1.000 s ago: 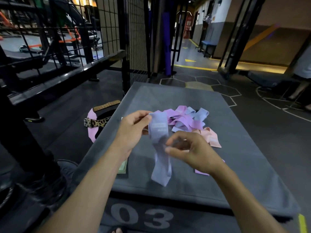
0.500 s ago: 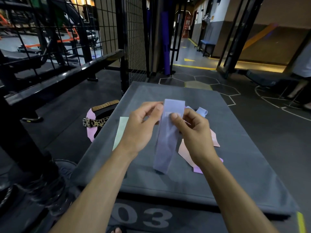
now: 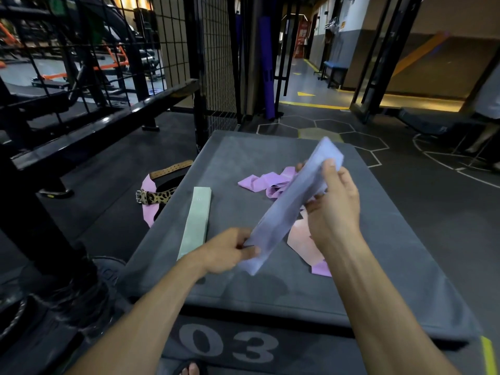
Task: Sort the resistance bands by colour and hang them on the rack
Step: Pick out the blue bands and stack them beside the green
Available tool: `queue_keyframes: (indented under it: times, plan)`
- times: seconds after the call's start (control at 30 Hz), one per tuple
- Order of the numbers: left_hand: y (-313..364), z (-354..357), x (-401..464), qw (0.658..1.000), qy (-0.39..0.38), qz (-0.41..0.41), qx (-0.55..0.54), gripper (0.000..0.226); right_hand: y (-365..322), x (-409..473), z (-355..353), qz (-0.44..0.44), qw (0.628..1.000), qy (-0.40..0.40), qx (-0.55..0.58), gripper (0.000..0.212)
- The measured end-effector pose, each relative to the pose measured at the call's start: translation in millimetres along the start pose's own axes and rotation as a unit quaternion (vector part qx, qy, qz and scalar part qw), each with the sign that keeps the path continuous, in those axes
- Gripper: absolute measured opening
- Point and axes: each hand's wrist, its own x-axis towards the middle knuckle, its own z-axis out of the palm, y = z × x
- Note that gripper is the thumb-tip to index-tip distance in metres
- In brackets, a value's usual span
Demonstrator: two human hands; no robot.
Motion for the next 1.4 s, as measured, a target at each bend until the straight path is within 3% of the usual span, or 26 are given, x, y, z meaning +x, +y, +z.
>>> queue_keyframes:
  times: [0.1,0.17,0.27,0.33,0.43,0.53,0.57,0.6,0.67,0.73,0.77,0.9,1.03,1.2,1.33,1.4]
  plan:
    - [-8,-9,-1,0.993,0.046,-0.029,-0.105,0.012,-7,13,-22,-0.005,0.996,0.082,0.027,0.015]
    - [-4,-14,-5,0.983,0.117,-0.035,-0.139,0.005,-8,20,-43,0.024,0.994,0.106,-0.016,0.016]
    - [8,-24,-11,0.965,0.229,-0.005,-0.131,0.004,-6,27,-66,0.096,0.982,0.077,-0.143,0.021]
    - [16,-29,-14,0.958,0.266,0.027,-0.101,0.006,-1,26,-75,0.145,0.956,0.029,-0.253,0.023]
    - [28,-31,-19,0.962,0.256,0.091,0.001,0.011,7,22,-85,0.183,0.88,-0.046,-0.436,0.029]
    - [38,-26,-23,0.951,0.23,0.139,0.155,0.024,17,22,-88,0.156,0.747,-0.126,-0.634,0.05]
    - [42,-23,-23,0.95,0.218,0.142,0.174,0.028,20,20,-84,0.116,0.721,-0.141,-0.668,0.05]
    - [45,-20,-24,0.952,0.205,0.143,0.179,0.03,23,16,-78,0.065,0.721,-0.163,-0.67,0.044]
    - [52,-17,-23,0.956,0.188,0.152,0.163,0.031,29,4,-61,-0.011,0.774,-0.262,-0.576,0.031]
    - [57,-17,-22,0.955,0.2,0.173,0.135,0.028,31,-8,-45,-0.025,0.823,-0.354,-0.443,0.023]
    - [60,-17,-22,0.951,0.218,0.182,0.12,0.025,31,-11,-40,-0.03,0.841,-0.362,-0.401,0.021]
    - [68,-16,-23,0.938,0.276,0.205,0.045,0.017,27,-13,-30,-0.083,0.879,-0.309,-0.354,0.008]
    - [67,-21,-24,0.941,0.275,0.195,-0.034,0.017,23,-15,-22,-0.117,0.91,-0.265,-0.297,0.003]
    - [68,-18,-26,0.935,0.279,0.212,-0.054,0.008,20,-22,-14,-0.141,0.907,-0.274,-0.287,0.012]
    - [73,-14,-29,0.954,0.185,0.171,-0.163,0.028,10,-23,-3,-0.187,0.91,-0.248,-0.276,0.005]
    - [62,-10,-27,0.977,0.122,0.118,-0.128,0.025,4,-23,4,-0.206,0.915,-0.233,-0.255,0.006]
